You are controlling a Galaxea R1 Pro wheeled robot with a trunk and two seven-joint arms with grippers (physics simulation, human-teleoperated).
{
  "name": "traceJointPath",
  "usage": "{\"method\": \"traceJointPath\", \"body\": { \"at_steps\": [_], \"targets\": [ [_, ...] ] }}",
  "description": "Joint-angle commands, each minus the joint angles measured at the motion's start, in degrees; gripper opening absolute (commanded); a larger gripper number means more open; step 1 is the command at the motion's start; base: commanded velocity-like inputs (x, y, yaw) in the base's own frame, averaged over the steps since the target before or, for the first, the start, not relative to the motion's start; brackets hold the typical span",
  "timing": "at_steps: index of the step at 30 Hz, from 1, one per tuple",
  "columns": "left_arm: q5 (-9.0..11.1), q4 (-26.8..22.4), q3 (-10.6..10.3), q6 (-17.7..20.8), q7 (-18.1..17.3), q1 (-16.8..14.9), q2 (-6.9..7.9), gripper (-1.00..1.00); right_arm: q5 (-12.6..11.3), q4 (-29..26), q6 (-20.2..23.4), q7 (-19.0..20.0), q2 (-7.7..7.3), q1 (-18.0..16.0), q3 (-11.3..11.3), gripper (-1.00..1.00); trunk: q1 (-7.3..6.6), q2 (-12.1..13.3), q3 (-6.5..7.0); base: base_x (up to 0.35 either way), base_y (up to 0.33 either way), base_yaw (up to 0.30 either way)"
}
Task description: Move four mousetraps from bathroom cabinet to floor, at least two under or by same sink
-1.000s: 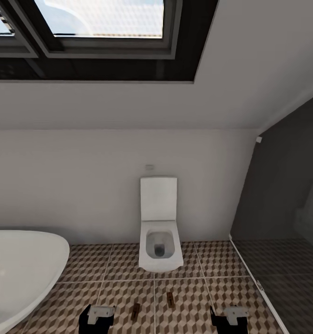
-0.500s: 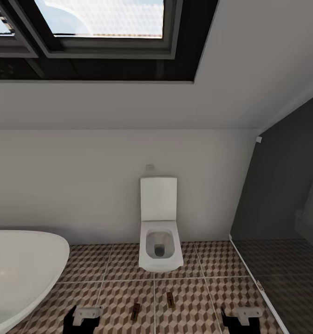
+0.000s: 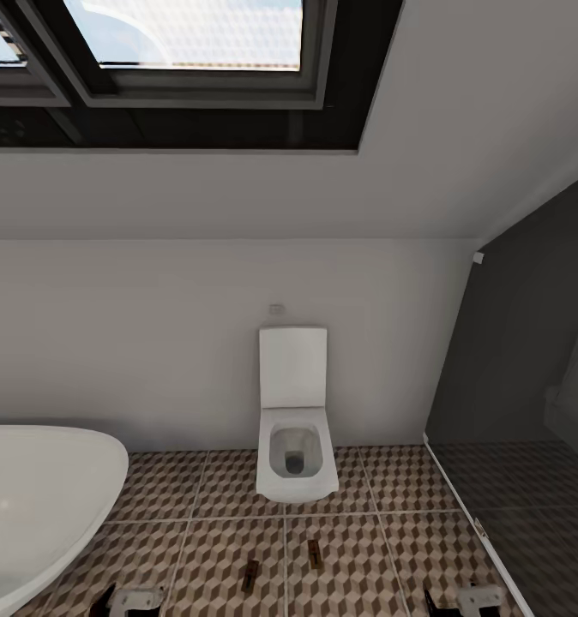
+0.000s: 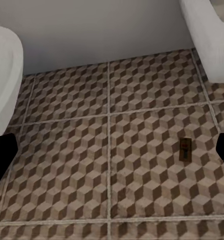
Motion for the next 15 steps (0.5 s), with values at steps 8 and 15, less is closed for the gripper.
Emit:
{"method": "traceJointPath", "body": {
  "at_steps": [8,15],
  "targets": [
    [0.3,0.2,-0.6,-2.5,0.0,2.3,0.47,1.0,0.0,0.1,-2.5,0.0,-0.08,2.2,0.4,1.0,0.03,-0.1,-0.06,0.0,0.0,0.0],
    [0.3,0.3,-0.6,-7.9,0.1,5.1,0.51,1.0,0.0,0.1,-5.3,0.1,0.29,4.9,0.5,1.0,0.03,-0.1,-0.06,0.0,0.0,0.0]
  ]
}}
